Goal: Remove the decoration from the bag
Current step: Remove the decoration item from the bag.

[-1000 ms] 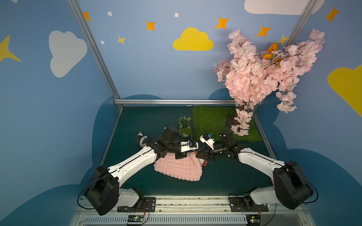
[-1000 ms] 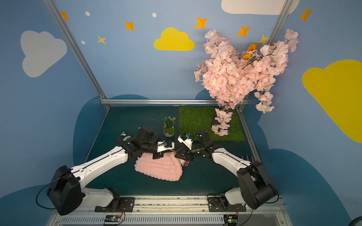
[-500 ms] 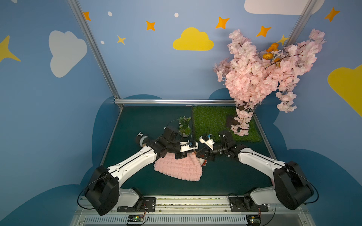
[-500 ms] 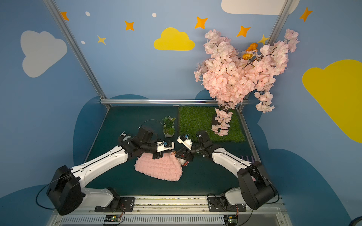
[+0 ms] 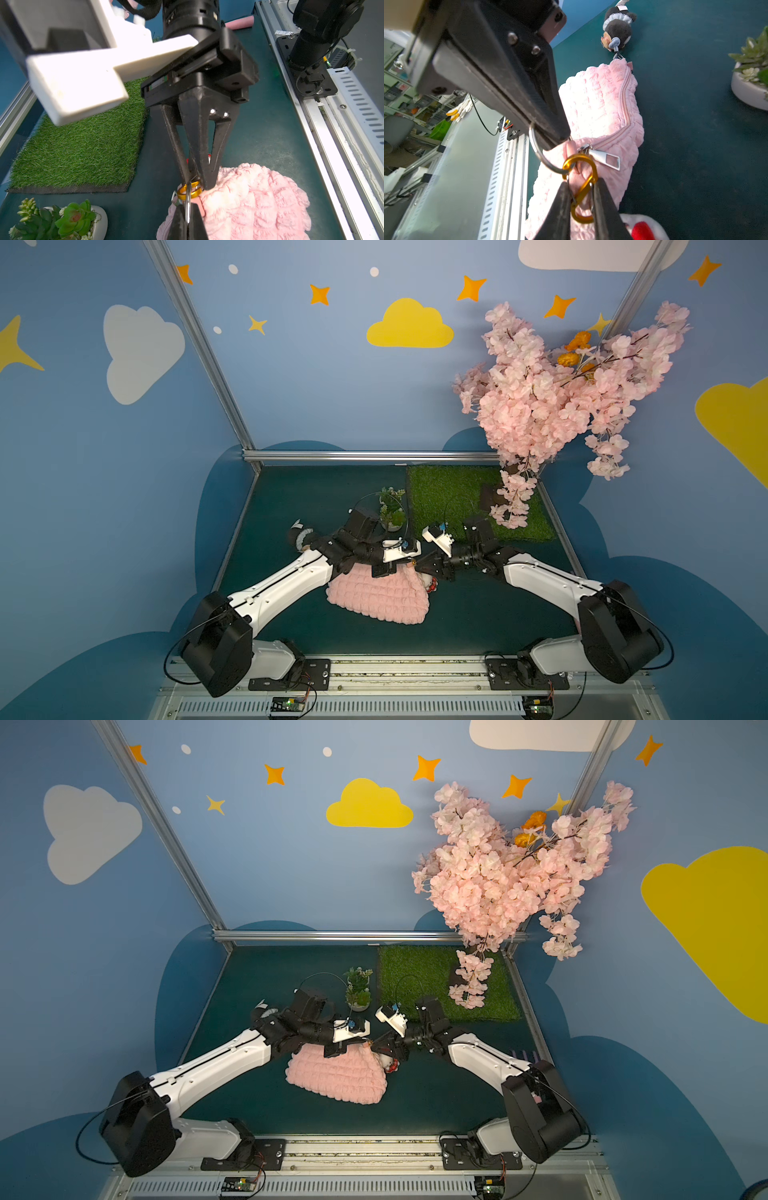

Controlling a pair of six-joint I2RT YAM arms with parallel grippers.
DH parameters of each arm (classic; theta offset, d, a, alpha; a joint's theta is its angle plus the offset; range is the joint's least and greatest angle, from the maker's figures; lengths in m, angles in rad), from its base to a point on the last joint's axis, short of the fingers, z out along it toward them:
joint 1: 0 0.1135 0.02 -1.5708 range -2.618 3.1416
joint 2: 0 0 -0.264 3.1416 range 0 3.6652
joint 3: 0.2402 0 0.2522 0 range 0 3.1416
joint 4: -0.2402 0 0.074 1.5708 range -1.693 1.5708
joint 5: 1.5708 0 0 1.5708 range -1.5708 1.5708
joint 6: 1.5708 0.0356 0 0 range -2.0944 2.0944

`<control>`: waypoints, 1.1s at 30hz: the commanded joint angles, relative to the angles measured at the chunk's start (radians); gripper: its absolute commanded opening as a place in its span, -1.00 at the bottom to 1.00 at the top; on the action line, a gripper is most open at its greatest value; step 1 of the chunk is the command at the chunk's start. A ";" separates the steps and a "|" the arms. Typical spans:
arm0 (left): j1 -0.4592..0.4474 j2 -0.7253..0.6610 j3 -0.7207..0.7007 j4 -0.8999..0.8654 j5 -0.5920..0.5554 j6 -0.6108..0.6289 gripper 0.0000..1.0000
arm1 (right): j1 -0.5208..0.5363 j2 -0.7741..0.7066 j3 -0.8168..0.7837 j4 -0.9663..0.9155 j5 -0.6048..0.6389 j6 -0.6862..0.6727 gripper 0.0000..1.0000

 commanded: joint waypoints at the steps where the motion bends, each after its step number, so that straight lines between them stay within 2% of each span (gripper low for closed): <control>1: -0.004 0.008 0.036 -0.016 0.014 -0.006 -0.95 | 0.007 0.006 0.025 0.024 -0.001 0.018 -0.75; 6: -0.008 0.016 0.043 -0.025 0.006 0.004 -0.95 | 0.005 0.003 0.022 0.033 -0.003 0.033 -0.91; 12: -0.020 0.027 0.059 -0.037 -0.008 0.014 -0.95 | 0.005 -0.004 0.026 0.013 0.006 0.031 -1.00; 33: -0.101 0.050 0.064 -0.053 -0.174 0.059 -0.95 | -0.008 -0.044 0.011 0.067 0.064 0.170 -1.00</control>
